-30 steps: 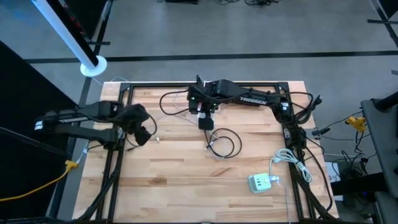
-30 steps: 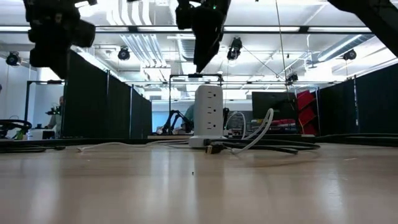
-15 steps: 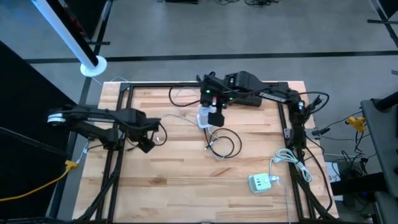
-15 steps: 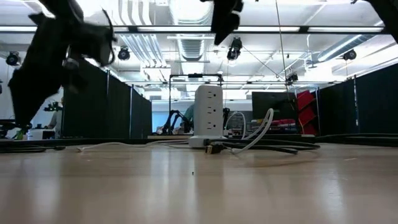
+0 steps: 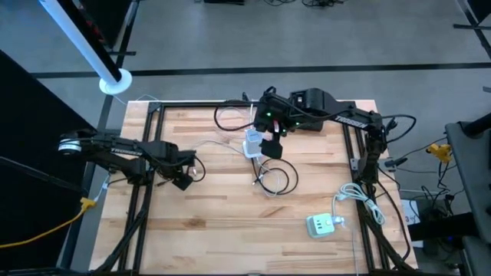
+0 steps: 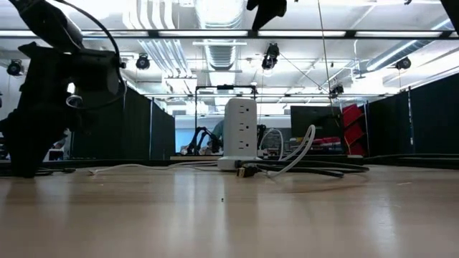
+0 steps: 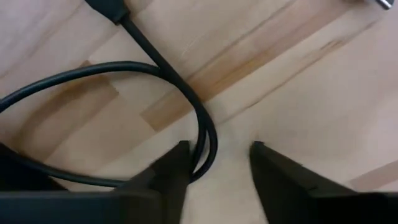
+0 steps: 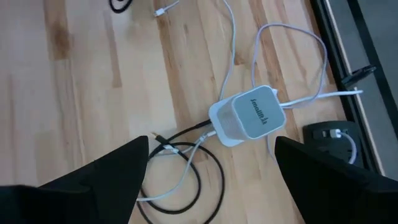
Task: Insert USB
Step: Insert the black charger cable into the bottom white outlet extension
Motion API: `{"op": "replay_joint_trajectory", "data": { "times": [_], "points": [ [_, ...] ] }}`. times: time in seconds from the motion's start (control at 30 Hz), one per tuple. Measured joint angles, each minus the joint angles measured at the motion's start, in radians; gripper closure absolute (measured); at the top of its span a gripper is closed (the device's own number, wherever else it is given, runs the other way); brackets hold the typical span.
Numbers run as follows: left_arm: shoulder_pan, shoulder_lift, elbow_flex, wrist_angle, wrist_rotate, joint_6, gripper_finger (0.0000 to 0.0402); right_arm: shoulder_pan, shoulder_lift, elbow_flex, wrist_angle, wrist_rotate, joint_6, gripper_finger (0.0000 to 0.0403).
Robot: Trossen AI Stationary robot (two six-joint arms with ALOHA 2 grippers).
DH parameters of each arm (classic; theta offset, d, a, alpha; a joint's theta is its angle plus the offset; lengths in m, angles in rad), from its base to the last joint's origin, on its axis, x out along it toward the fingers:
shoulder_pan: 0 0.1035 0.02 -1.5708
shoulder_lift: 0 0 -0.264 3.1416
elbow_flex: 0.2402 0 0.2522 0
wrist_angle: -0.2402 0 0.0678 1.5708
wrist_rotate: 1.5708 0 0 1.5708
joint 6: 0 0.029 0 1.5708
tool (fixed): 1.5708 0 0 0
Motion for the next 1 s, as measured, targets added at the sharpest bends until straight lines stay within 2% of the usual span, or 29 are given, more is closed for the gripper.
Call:
{"op": "replay_joint_trajectory", "data": {
  "times": [0.07, 0.13, 0.27, 0.43, 0.63, 0.8, 1.0],
  "points": [
    [0.0, -0.003, 0.007, 0.004, -0.014, 0.016, 0.0365, 0.005, 0.001, 0.0, 0.004, 0.001, 0.013, 0.0071],
    [-0.001, -0.005, 0.018, 0.011, -0.03, 0.029, 0.0389, 0.01, 0.001, 0.0, 0.008, 0.002, 0.023, 0.0071],
    [0.0, -0.005, 0.038, 0.073, -0.066, 0.04, 0.0397, 0.018, 0.001, 0.0, 0.006, 0.002, 0.044, 0.0071],
    [-0.007, -0.016, 0.076, 0.226, -0.002, 0.064, 0.04, 0.04, 0.001, 0.0, 0.006, 0.002, 0.048, 0.0071],
    [-0.022, -0.063, 0.198, 0.485, 0.012, 0.084, 0.0401, 0.082, -0.001, 0.0, 0.005, 0.003, 0.058, 0.0071],
    [-0.021, -0.094, 0.332, 0.637, -0.029, 0.157, 0.0401, 0.111, -0.002, -0.028, 0.005, 0.002, 0.09, 0.0071],
    [-0.021, -0.089, 0.464, 0.802, -0.075, 0.281, 0.0401, 0.149, -0.011, -0.066, 0.061, 0.144, 0.151, 0.0071]
  ]
}}
